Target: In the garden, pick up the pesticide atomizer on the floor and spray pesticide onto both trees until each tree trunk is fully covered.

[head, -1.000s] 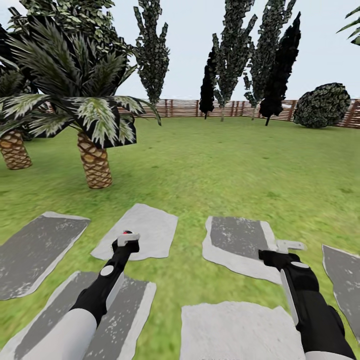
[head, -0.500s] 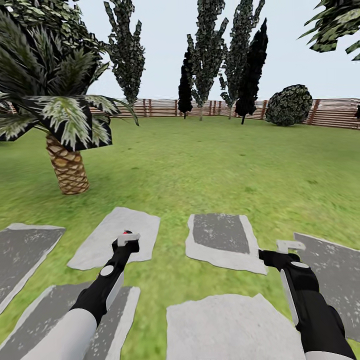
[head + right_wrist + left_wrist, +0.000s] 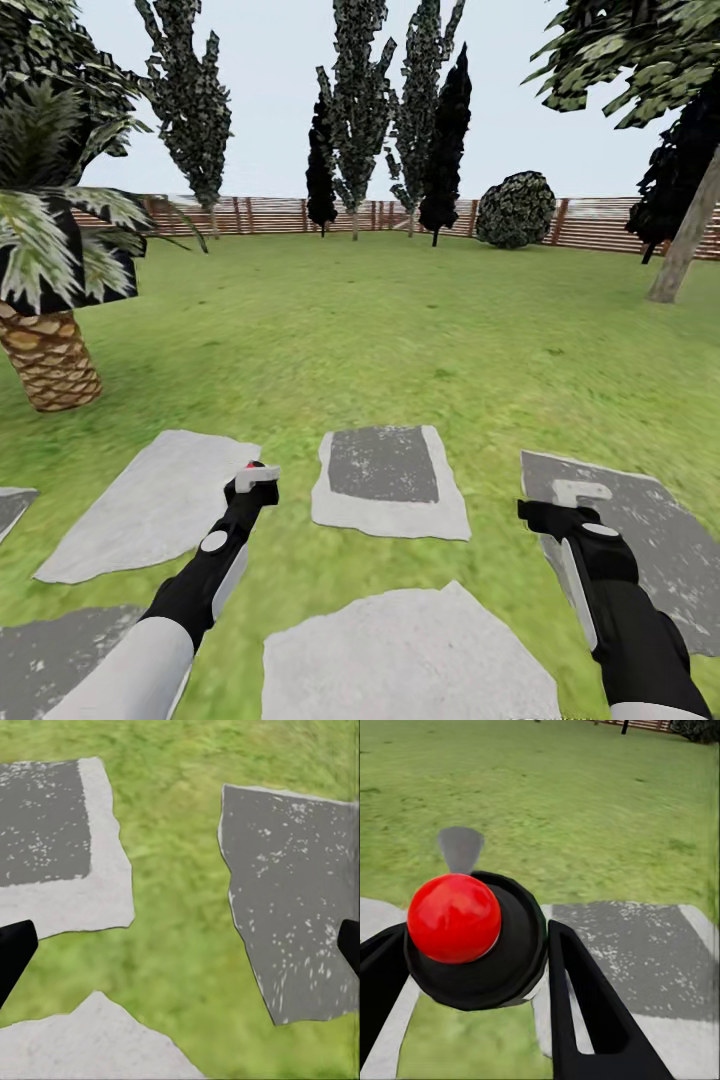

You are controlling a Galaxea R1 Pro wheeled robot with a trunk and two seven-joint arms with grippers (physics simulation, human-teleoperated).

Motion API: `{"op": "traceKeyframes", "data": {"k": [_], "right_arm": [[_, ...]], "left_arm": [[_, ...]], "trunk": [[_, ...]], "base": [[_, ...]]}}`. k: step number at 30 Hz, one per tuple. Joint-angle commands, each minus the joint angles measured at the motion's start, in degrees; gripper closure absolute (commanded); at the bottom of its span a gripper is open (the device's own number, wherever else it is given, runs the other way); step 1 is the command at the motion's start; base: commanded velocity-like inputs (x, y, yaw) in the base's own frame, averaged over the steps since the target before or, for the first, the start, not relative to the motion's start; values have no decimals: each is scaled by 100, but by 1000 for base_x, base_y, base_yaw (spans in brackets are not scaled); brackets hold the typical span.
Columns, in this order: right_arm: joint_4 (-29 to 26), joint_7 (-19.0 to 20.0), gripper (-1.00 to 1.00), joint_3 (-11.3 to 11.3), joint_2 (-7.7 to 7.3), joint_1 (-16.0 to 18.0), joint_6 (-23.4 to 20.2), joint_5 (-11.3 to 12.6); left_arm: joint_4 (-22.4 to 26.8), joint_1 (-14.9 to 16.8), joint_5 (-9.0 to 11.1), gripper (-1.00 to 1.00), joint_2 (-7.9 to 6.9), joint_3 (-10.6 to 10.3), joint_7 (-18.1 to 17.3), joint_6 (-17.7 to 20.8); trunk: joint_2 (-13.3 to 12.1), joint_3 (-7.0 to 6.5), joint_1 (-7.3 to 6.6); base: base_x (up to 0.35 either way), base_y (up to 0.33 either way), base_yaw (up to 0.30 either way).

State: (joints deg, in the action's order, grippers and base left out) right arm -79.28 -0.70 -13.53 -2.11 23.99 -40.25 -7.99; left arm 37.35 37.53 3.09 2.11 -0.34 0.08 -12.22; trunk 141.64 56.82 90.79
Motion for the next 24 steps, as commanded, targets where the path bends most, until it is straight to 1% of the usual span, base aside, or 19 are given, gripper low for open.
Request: {"op": "traceKeyframes", "data": {"k": [1,14,21,24], "right_arm": [[0,0,-100,0,0,0,0,-1],[0,0,-100,0,0,0,0,-1],[4,0,-100,0,0,0,2,-1],[1,-2,-100,0,0,0,4,-1]], "left_arm": [[1,0,-1,100,0,-1,1,0],[1,0,-1,100,0,8,1,0],[0,0,-1,100,0,8,1,0],[0,0,-1,100,0,8,1,0]], "trunk": [[0,0,0],[0,0,0],[0,0,0],[0,0,0]], "base": [[101,-301,-272],[102,-302,-272],[195,-270,-270],[238,-236,-196]]}}
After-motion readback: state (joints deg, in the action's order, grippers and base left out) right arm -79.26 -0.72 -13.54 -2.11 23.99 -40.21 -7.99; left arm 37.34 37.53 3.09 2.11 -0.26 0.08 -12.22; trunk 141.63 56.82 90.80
